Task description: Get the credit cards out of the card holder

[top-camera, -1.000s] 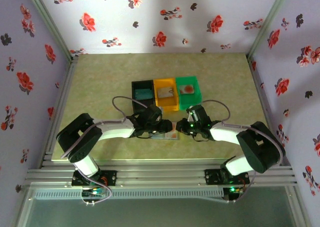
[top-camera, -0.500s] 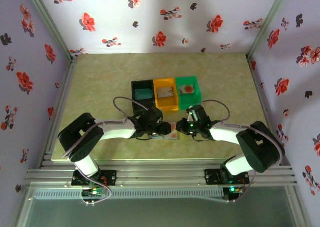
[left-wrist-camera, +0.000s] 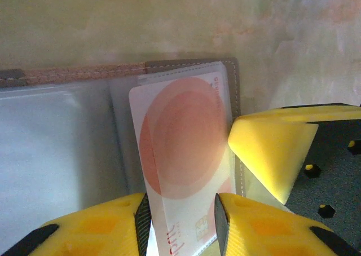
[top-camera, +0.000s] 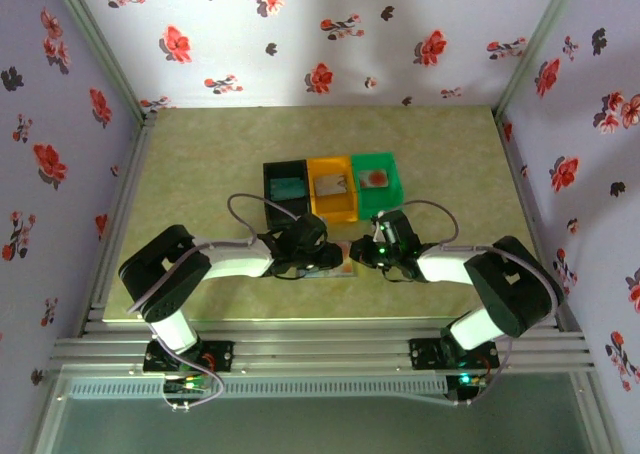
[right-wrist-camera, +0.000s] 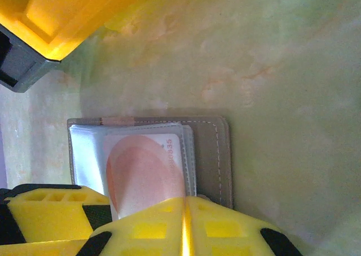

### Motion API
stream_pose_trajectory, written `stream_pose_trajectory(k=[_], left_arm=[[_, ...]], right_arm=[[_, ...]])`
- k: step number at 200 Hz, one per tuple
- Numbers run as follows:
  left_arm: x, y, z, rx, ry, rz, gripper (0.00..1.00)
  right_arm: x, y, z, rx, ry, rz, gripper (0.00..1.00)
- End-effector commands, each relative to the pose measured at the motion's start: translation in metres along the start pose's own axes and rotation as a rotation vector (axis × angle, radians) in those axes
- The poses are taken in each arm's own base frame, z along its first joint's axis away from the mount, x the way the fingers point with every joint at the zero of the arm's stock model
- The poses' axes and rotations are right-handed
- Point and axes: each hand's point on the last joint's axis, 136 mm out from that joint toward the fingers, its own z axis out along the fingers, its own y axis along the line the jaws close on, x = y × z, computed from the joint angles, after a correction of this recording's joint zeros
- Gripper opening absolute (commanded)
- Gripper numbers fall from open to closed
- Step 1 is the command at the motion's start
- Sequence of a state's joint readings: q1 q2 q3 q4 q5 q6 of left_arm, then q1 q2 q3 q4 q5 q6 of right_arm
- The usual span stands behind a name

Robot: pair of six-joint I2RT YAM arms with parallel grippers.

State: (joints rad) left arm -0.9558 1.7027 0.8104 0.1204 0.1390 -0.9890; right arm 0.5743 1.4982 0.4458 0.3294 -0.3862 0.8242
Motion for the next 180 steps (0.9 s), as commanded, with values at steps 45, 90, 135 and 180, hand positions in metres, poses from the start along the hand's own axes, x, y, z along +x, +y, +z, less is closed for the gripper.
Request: stream_pose_trajectory(k=[45, 90, 135, 180], left_arm=[[-0.003, -0.001, 0.003, 0.008, -0.028, 0.000, 0.23], [-0.008, -0.002, -0.001, 0.033, -0.068, -0.019, 0.19], [-0.014, -0.002, -0.009, 0.050, -0.117, -0.034, 0.04], [-0.022, -0.001, -0.023, 0.058, -0.178, -0.037, 0.00]], right_arm=[[0.031, -0.039, 0.004, 0.109, 0.078, 0.074, 0.12], [0.033, -0.038, 0.006, 0.091, 0.083, 0.083, 0.12], [0.033, -0.040, 0.009, 0.091, 0.084, 0.095, 0.12], [0.035, -0.042, 0.010, 0.095, 0.087, 0.101, 0.11]])
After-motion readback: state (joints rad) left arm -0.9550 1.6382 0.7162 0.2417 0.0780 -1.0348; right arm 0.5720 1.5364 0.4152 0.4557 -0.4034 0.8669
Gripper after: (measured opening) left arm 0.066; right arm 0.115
